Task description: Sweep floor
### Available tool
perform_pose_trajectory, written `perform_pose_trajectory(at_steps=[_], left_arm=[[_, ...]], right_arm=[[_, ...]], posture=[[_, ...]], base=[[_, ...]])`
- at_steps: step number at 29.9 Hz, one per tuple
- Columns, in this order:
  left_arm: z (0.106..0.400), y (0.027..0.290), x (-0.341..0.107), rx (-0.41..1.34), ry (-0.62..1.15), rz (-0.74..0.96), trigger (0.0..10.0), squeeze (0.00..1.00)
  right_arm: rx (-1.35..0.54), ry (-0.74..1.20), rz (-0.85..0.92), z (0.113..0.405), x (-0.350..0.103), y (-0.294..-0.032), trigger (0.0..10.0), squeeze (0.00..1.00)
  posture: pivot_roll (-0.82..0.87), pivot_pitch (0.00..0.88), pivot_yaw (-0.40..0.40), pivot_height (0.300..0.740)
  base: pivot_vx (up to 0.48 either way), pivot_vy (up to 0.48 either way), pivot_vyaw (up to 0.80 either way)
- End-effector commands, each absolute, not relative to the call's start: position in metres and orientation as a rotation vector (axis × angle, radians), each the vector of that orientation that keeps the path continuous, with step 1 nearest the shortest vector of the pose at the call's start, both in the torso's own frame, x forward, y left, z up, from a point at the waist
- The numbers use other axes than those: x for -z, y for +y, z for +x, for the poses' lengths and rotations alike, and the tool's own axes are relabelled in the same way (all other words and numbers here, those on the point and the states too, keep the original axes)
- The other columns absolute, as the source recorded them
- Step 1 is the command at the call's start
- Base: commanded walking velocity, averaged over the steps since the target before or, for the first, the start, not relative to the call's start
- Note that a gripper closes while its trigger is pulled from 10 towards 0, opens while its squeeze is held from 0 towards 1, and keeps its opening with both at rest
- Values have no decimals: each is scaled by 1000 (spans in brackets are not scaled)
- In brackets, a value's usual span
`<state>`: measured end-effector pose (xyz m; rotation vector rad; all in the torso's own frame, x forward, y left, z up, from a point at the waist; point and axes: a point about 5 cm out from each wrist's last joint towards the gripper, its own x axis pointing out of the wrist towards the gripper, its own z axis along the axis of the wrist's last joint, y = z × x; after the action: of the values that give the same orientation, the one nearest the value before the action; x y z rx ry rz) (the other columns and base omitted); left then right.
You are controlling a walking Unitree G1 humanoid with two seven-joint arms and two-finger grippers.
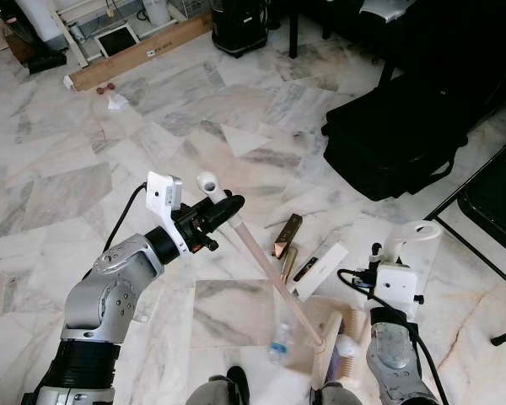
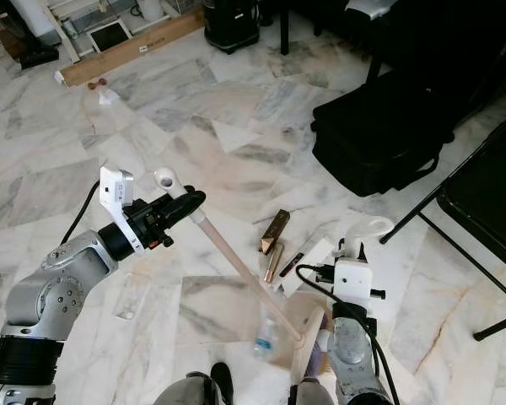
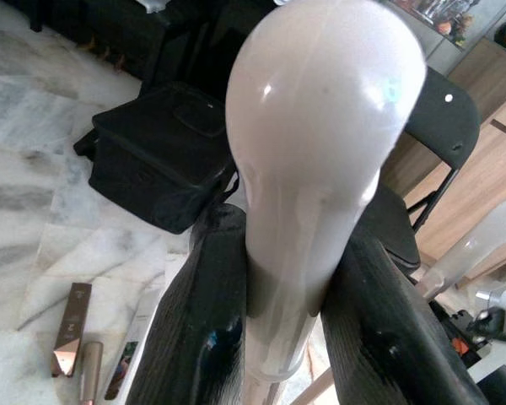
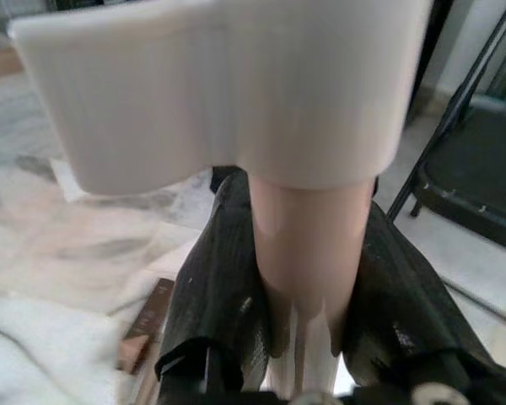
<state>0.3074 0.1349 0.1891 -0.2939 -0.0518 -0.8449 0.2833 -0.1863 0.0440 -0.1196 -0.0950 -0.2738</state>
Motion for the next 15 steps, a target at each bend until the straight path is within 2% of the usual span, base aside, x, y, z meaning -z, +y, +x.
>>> perform_pose_trajectory(at_steps=[1, 6, 15], left_arm=[[305, 133, -193, 870, -70, -315, 10000, 0], [305, 130, -191, 875, -62, -322, 10000, 0], [304, 129, -190, 879, -57, -323, 10000, 0]], right_arm=[[270, -138, -20, 287, -52, -180, 10000, 0], [299, -129, 60, 285, -51, -189, 10000, 0], [287, -149, 73, 275, -50, -194, 10000, 0]], posture=[[109, 249, 136, 740], [104, 248, 136, 740], [103, 246, 131, 740]], base=[[0, 0, 0], [0, 0, 0], [0, 0, 0]])
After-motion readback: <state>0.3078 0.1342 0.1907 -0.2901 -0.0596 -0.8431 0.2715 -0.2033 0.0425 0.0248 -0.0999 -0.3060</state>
